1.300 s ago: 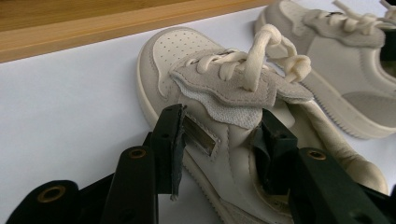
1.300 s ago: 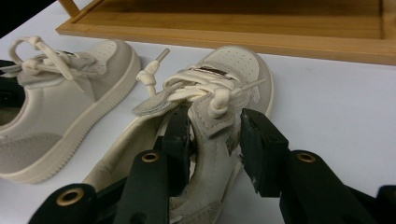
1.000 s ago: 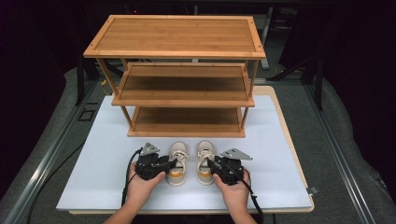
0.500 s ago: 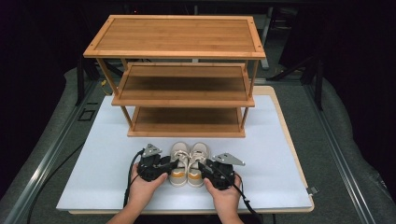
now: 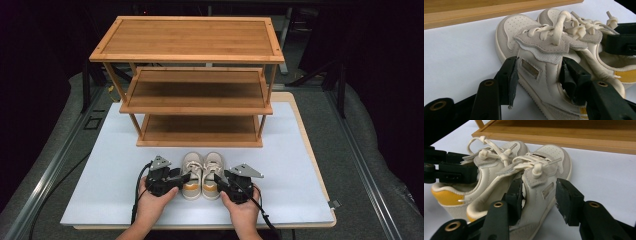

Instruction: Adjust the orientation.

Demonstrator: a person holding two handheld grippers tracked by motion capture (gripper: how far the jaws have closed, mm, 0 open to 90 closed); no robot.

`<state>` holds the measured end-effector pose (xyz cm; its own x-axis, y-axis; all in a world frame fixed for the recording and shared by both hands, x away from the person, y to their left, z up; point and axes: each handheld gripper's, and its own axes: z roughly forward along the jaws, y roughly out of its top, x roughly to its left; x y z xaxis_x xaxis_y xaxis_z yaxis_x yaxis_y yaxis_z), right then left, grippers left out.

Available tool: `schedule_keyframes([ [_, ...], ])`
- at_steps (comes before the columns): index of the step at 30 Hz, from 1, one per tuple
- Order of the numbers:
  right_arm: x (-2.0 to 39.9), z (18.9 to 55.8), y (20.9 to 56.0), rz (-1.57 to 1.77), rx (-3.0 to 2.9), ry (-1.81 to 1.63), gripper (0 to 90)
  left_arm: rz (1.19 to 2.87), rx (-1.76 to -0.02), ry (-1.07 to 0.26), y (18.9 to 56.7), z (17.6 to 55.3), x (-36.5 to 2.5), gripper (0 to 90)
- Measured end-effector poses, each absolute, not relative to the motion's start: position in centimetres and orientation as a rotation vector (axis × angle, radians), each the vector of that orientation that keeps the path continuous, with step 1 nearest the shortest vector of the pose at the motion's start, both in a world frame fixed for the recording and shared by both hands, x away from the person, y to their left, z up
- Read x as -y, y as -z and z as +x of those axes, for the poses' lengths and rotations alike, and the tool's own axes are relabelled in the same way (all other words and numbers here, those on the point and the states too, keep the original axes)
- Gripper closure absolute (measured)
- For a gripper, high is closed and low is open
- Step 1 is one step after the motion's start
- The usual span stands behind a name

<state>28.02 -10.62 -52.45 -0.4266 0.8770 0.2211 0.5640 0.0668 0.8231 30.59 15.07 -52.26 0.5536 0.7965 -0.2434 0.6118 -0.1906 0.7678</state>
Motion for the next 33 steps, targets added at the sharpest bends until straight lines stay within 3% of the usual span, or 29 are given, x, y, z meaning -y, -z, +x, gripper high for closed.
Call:
schedule_keyframes([
  [17, 10.2, 28.6, 52.9, 1.574, -2.012, -1.302, 50.1, 1.882, -1.177, -0.236, 52.6, 30.7, -14.7, 51.3],
  [21, 9.8, 28.4, 52.9, 1.548, -1.996, -1.305, 55.3, 1.875, -1.184, -0.24, 52.6, 30.7, -14.7, 51.5],
  [33, 9.6, 28.4, 53.0, 1.55, -1.989, -1.285, 59.7, 1.857, -1.233, -0.292, 52.6, 30.4, -14.1, 57.3],
])
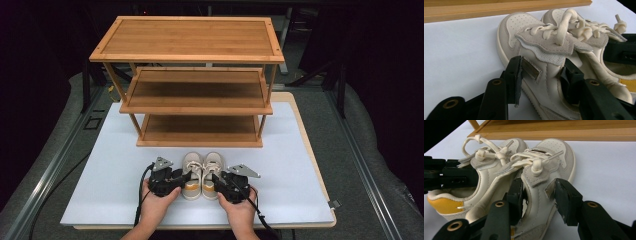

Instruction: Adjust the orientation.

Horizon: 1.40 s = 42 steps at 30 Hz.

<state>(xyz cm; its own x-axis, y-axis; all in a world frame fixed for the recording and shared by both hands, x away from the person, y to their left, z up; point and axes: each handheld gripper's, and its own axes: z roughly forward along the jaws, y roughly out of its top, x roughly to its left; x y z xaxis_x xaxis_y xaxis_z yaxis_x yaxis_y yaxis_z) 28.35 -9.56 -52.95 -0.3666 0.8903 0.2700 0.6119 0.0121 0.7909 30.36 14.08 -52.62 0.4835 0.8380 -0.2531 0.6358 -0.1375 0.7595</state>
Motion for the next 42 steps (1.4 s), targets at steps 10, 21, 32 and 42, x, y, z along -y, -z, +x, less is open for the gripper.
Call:
schedule_keyframes([
  [10, 9.69, 28.22, 53.16, 1.572, -1.957, -1.304, 58.8, 1.789, -1.262, -0.302, 53.08, 29.92, -14.11, 57.1],
  [21, 9.73, 28.13, 53.42, 1.638, -1.915, -1.352, 57.5, 1.748, -1.273, -0.277, 53.43, 29.87, -14.37, 55.3],
  [32, 9.59, 28.13, 53.41, 1.638, -1.914, -1.347, 60.2, 1.749, -1.278, -0.289, 53.32, 29.79, -14.13, 56.9],
  [42, 9.48, 28.01, 53.37, 1.629, -1.917, -1.336, 61.1, 1.733, -1.282, -0.29, 53.4, 29.71, -14.08, 57.6],
])
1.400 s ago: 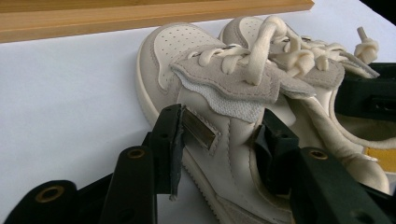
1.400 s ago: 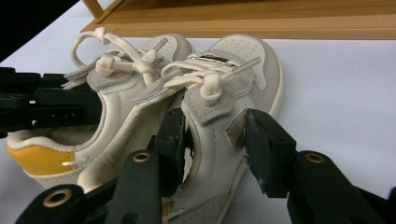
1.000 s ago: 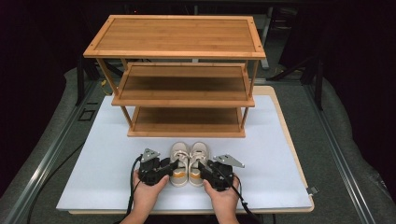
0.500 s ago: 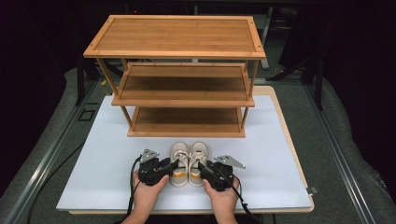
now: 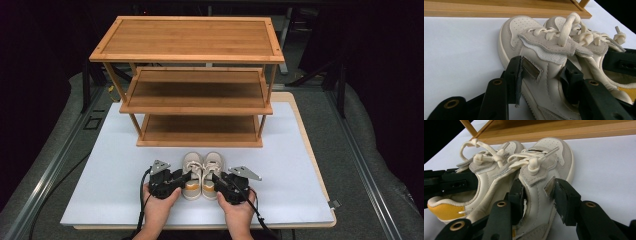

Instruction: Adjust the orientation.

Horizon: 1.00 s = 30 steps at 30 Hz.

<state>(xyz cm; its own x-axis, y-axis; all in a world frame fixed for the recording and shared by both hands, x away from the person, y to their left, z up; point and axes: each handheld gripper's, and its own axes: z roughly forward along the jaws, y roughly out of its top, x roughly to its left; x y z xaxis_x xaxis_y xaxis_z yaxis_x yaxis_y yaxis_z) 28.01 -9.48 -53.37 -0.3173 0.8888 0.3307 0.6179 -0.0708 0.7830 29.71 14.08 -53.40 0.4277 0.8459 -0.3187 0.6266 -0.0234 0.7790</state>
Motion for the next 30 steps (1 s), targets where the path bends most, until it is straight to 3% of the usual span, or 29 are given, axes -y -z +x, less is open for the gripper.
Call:
schedule_keyframes([
  [30, 9.08, 27.78, 53.32, 1.58, -1.891, -1.316, 63.1, 1.73, -1.292, -0.314, 53.32, 29.5, -13.82, 60.0],
])
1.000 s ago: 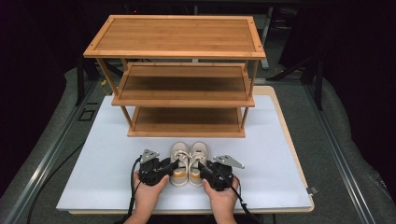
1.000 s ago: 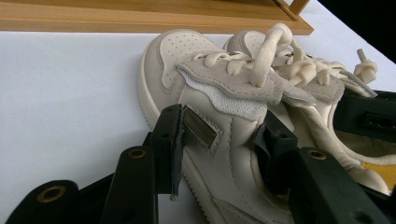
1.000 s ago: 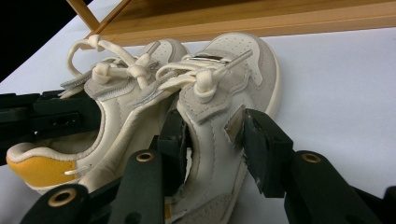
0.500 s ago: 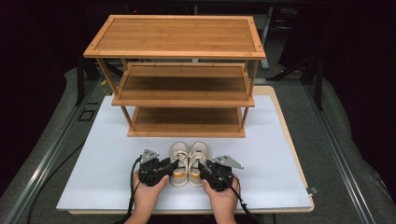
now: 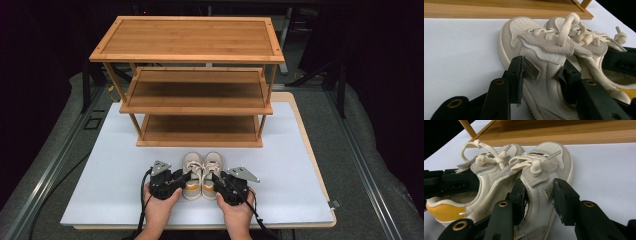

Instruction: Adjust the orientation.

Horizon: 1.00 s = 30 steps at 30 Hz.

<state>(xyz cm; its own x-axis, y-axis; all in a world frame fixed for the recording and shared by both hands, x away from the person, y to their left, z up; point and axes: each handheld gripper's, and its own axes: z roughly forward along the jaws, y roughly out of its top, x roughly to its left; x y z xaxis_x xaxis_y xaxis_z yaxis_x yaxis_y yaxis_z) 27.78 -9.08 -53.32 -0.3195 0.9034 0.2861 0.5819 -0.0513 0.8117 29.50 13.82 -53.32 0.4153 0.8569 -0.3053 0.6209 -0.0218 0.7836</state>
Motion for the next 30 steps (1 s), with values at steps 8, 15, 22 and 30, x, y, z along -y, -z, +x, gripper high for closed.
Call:
schedule_keyframes([
  [8, 9.13, 27.82, 53.32, 1.579, -1.899, -1.31, 63.7, 1.724, -1.292, -0.31, 53.34, 29.48, -13.86, 60.3],
  [15, 9.17, 27.84, 53.41, 1.598, -1.875, -1.326, 64.0, 1.73, -1.292, -0.312, 53.26, 29.49, -13.8, 60.5],
  [22, 9.13, 27.87, 53.38, 1.61, -1.87, -1.35, 64.3, 1.734, -1.294, -0.315, 53.0, 29.62, -13.9, 60.8],
  [30, 8.89, 27.86, 53.03, 1.617, -1.864, -1.375, 64.3, 1.716, -1.293, -0.31, 52.64, 29.56, -14.33, 60.8],
])
